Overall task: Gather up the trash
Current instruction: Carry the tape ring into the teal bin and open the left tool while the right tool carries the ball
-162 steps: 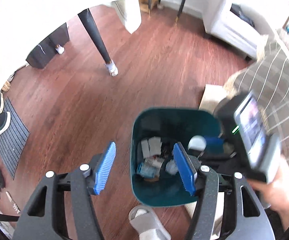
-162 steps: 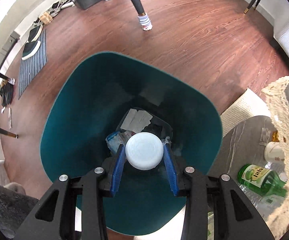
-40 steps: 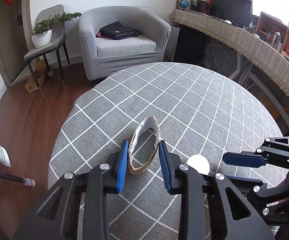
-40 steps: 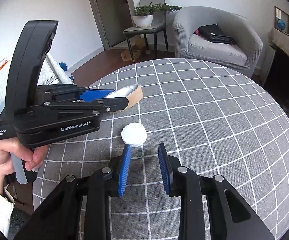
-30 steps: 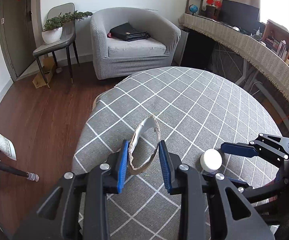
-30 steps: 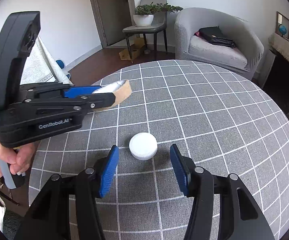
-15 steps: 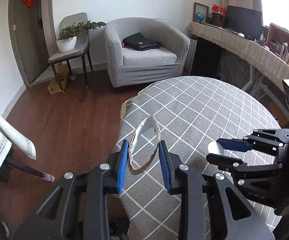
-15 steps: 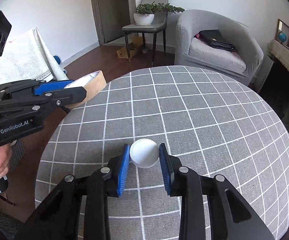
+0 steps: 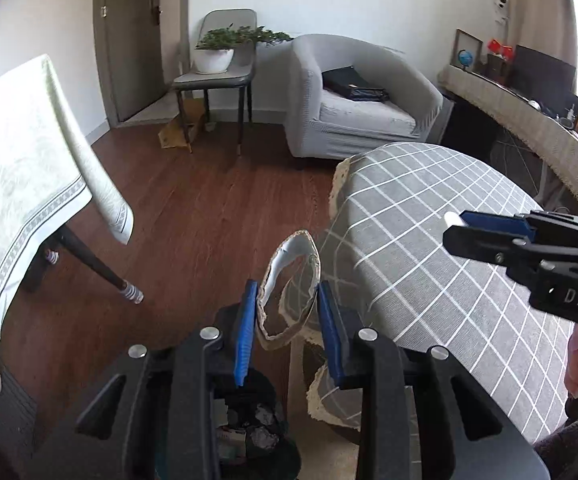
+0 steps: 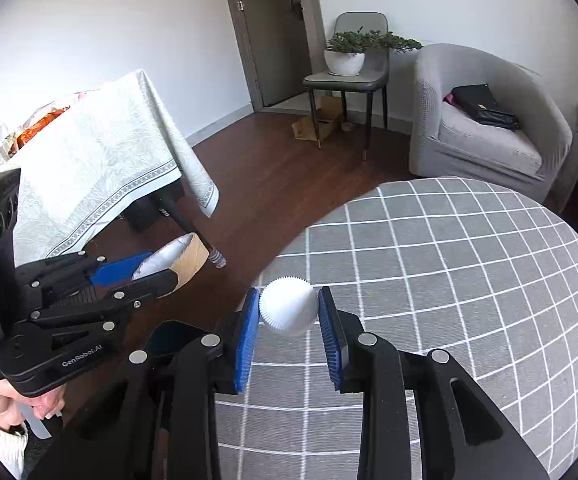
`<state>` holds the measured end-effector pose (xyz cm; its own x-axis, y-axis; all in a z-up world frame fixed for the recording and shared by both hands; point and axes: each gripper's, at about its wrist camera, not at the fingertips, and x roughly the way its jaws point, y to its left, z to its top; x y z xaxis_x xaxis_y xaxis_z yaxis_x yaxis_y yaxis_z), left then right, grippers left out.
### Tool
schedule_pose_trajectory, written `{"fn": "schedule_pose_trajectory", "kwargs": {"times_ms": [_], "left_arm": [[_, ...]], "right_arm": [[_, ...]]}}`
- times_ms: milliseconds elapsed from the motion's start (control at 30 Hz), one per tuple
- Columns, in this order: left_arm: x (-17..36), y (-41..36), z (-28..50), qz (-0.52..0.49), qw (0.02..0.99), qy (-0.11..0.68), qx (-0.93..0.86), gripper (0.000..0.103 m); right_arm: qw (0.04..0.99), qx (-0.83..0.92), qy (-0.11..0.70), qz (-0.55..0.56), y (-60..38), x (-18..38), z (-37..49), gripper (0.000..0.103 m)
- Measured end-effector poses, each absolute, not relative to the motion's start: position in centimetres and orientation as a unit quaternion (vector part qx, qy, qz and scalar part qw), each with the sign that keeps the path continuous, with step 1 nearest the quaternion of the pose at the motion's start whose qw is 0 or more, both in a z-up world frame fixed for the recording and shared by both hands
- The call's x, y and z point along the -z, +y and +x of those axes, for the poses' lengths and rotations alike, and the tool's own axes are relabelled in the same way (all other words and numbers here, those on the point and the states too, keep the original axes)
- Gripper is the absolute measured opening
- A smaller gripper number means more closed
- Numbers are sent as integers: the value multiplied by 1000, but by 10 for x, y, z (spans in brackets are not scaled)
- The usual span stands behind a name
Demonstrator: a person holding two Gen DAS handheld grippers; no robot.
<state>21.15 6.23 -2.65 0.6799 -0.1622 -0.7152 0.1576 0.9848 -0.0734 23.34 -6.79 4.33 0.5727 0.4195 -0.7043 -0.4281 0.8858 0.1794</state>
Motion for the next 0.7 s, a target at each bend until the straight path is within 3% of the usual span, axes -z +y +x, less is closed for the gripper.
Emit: {"fn": "schedule_pose_trajectory", "kwargs": {"times_ms": [700], "left_arm": [[140,152,177,-27,852,523,6,33]], "right_arm": [[838,-321,441,-14,41,-7,220,30]]}}
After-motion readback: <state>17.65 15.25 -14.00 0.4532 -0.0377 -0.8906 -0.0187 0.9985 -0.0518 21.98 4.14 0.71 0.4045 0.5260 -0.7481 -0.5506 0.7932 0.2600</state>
